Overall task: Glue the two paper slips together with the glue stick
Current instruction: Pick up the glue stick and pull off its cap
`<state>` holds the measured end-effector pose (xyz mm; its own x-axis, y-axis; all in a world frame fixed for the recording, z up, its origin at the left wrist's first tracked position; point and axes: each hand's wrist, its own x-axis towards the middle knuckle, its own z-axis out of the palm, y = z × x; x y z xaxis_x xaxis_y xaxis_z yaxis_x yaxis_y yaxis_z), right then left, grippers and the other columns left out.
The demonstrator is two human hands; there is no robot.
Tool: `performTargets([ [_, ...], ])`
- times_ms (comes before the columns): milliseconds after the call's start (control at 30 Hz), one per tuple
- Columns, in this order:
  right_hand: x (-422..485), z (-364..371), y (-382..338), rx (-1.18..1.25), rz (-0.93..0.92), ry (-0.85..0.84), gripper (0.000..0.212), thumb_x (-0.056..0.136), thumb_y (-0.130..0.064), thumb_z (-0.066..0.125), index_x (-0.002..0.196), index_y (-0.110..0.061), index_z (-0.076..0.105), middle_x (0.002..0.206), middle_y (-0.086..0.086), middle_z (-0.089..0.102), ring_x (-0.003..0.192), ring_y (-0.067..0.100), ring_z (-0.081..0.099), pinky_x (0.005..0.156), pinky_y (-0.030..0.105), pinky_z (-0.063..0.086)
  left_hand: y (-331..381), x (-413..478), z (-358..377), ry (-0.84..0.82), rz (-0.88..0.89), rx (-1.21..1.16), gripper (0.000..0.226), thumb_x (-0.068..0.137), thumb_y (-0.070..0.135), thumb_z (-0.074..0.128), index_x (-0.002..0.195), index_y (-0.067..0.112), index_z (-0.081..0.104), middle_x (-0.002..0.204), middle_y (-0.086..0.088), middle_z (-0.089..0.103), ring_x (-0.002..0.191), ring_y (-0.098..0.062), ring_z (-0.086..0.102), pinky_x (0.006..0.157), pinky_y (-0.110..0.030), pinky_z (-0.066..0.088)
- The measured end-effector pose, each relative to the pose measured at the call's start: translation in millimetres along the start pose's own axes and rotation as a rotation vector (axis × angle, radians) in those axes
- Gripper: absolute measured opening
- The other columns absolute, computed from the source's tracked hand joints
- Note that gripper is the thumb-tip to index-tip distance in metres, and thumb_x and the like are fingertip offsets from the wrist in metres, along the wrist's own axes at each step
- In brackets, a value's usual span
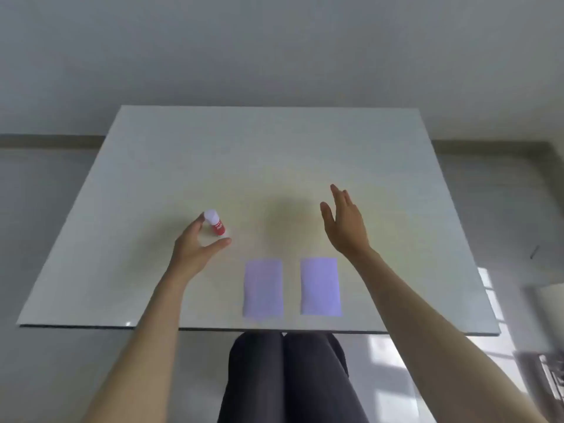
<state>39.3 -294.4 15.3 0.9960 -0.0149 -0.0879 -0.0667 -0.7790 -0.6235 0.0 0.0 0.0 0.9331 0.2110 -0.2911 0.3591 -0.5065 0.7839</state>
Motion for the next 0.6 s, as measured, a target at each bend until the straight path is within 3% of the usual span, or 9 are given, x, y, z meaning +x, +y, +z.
performTargets([
  [67, 0, 7, 17, 0.072, -0.061, 0.154, 0.051, 0.099, -0.028, 0.037, 0.145, -0.007, 0.029, 0.151, 0.012, 0.036, 0.144, 0.028, 0.023, 0.114, 0.040, 0.025, -8, 9, 12, 0.036, 0.105, -0.035, 0.029, 0.074, 0.033, 0.074, 0.100, 0.036, 0.062, 0.108, 0.023, 0.061, 0.110, -0.005, 0.054, 0.082, -0.012, 0.036],
  [133, -3, 11, 25, 0.112, -0.106, 0.268, 0.050, 0.099, -0.027, 0.039, 0.144, -0.007, 0.032, 0.149, 0.013, 0.040, 0.143, 0.028, 0.026, 0.112, 0.038, 0.026, -14, 20, 19, 0.086, 0.171, -0.072, 0.018, 0.079, 0.026, 0.070, 0.093, 0.035, 0.062, 0.098, 0.032, 0.061, 0.103, -0.005, 0.057, 0.083, -0.015, 0.039],
  [200, -9, 15, 26, 0.155, -0.177, 0.357, 0.048, 0.098, -0.025, 0.042, 0.142, -0.006, 0.036, 0.145, 0.013, 0.045, 0.139, 0.027, 0.034, 0.109, 0.032, 0.029, -13, 24, 27, 0.182, 0.225, -0.079, 0.008, 0.082, 0.023, 0.064, 0.083, 0.030, 0.066, 0.073, 0.037, 0.064, 0.088, -0.009, 0.062, 0.076, -0.015, 0.042],
  [300, -29, 16, 17, 0.226, -0.303, 0.443, 0.047, 0.094, -0.021, 0.053, 0.138, -0.007, 0.043, 0.137, 0.012, 0.051, 0.127, 0.023, 0.048, 0.099, 0.021, 0.033, -14, 13, 37, 0.307, 0.353, -0.086, 0.005, 0.079, 0.024, 0.064, 0.076, 0.021, 0.066, 0.063, 0.017, 0.066, 0.069, -0.014, 0.060, 0.065, -0.017, 0.042],
  [333, -39, 17, 12, 0.277, -0.332, 0.440, 0.047, 0.092, -0.021, 0.057, 0.136, -0.010, 0.045, 0.134, 0.010, 0.053, 0.120, 0.022, 0.053, 0.095, 0.019, 0.036, -12, 2, 40, 0.326, 0.411, -0.091, 0.003, 0.079, 0.024, 0.067, 0.081, 0.021, 0.067, 0.068, 0.012, 0.064, 0.069, -0.015, 0.058, 0.064, -0.019, 0.042],
  [400, -64, 18, 0, 0.404, -0.315, 0.370, 0.046, 0.089, -0.028, 0.061, 0.132, -0.016, 0.050, 0.117, 0.004, 0.061, 0.093, 0.016, 0.063, 0.077, 0.013, 0.044, -7, -25, 45, 0.322, 0.544, -0.064, 0.025, 0.077, 0.020, 0.072, 0.102, 0.022, 0.071, 0.078, 0.005, 0.060, 0.072, -0.008, 0.056, 0.067, -0.016, 0.043],
  [467, -84, 18, -14, 0.528, -0.205, 0.240, 0.046, 0.089, -0.051, 0.051, 0.117, -0.016, 0.062, 0.079, 0.000, 0.068, 0.054, 0.011, 0.062, 0.053, 0.010, 0.046, 0, -48, 51, 0.293, 0.648, 0.003, 0.040, 0.073, 0.017, 0.077, 0.112, 0.022, 0.069, 0.081, 0.007, 0.056, 0.073, -0.002, 0.054, 0.067, -0.006, 0.039],
  [500, -93, 17, -22, 0.572, -0.140, 0.159, 0.060, 0.088, -0.063, 0.040, 0.102, -0.013, 0.069, 0.059, 0.001, 0.066, 0.040, 0.010, 0.056, 0.046, 0.014, 0.047, 3, -58, 52, 0.279, 0.695, 0.048, 0.043, 0.071, 0.016, 0.078, 0.113, 0.019, 0.068, 0.082, 0.008, 0.055, 0.074, -0.005, 0.055, 0.068, -0.004, 0.038],
  [600, -110, 16, -39, 0.510, -0.050, -0.004, 0.088, 0.079, -0.079, 0.019, 0.065, -0.009, 0.071, 0.037, 0.003, 0.054, 0.027, 0.005, 0.046, 0.046, 0.023, 0.042, 13, -79, 53, 0.300, 0.818, 0.180, 0.046, 0.070, 0.011, 0.079, 0.114, 0.015, 0.068, 0.089, 0.006, 0.055, 0.085, -0.015, 0.056, 0.077, -0.012, 0.040],
])
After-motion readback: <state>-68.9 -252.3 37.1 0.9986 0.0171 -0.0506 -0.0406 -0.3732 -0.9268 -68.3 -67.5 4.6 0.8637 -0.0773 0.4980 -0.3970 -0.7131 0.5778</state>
